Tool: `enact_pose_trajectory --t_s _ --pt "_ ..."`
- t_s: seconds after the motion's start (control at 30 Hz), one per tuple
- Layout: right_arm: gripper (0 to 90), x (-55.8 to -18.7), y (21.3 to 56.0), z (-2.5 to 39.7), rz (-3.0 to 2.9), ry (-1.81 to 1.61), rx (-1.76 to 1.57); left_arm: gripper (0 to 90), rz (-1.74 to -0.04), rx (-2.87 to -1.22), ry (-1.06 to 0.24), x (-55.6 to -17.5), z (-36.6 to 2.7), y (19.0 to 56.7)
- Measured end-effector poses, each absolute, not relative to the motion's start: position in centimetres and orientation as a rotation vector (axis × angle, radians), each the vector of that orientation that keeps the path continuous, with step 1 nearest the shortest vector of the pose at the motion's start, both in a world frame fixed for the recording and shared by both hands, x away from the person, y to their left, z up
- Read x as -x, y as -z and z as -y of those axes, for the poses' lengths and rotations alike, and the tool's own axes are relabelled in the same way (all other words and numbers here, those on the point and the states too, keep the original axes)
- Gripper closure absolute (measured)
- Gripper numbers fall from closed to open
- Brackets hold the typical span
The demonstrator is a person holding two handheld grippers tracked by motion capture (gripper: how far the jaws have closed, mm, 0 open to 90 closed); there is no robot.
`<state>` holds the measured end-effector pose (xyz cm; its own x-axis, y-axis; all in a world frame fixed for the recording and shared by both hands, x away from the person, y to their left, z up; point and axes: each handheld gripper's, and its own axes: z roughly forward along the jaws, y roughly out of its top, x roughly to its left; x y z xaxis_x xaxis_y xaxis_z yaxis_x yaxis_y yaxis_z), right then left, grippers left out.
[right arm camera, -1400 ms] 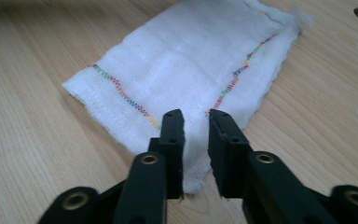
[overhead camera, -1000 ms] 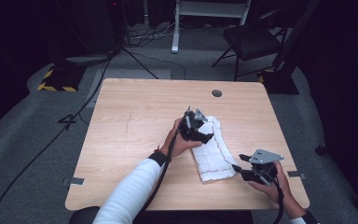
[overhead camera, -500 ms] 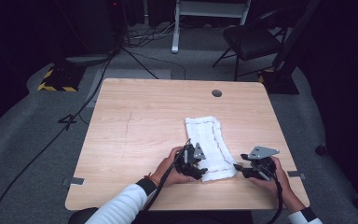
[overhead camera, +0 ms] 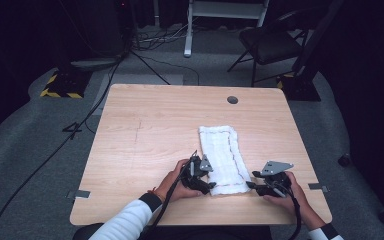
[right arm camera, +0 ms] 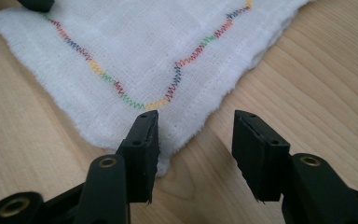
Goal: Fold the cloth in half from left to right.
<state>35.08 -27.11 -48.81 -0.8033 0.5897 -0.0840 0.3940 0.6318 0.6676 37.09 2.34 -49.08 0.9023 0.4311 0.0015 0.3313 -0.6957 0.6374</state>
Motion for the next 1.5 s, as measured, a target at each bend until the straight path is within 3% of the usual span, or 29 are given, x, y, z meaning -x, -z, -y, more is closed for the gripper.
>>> enact_pose_trajectory --t_s 0.33,0.5,0.6,0.77,1.1,1.5 --pt "46.7 -33.8 48.8 24.7 -2.613 -0.963 -0.714 30.3 -0.588 -2.407 -0.182 -35.3 -5.4 49.0" --pt "35.3 -33.4 48.9 23.8 -2.637 -0.972 -0.646 30.1 -0.602 -2.406 -0.172 -34.7 -6.4 49.0" --pt "33.8 -33.5 48.5 24.0 -2.635 -0.990 -0.656 23.7 -0.603 -2.411 -0.188 -34.7 -6.5 48.6" --pt "34.5 -34.5 47.2 24.7 -2.562 -1.029 -0.681 22.2 -0.625 -2.339 -0.202 -36.0 -6.8 47.1" --pt "37.6 -41.6 45.8 25.6 -2.434 -1.061 -0.830 24.3 -0.702 -2.268 -0.290 -43.2 -5.1 45.6" --pt "42.3 -49.5 46.3 21.9 -2.407 -0.969 -0.920 25.5 -0.904 -2.259 -0.333 -50.3 -3.3 48.0"
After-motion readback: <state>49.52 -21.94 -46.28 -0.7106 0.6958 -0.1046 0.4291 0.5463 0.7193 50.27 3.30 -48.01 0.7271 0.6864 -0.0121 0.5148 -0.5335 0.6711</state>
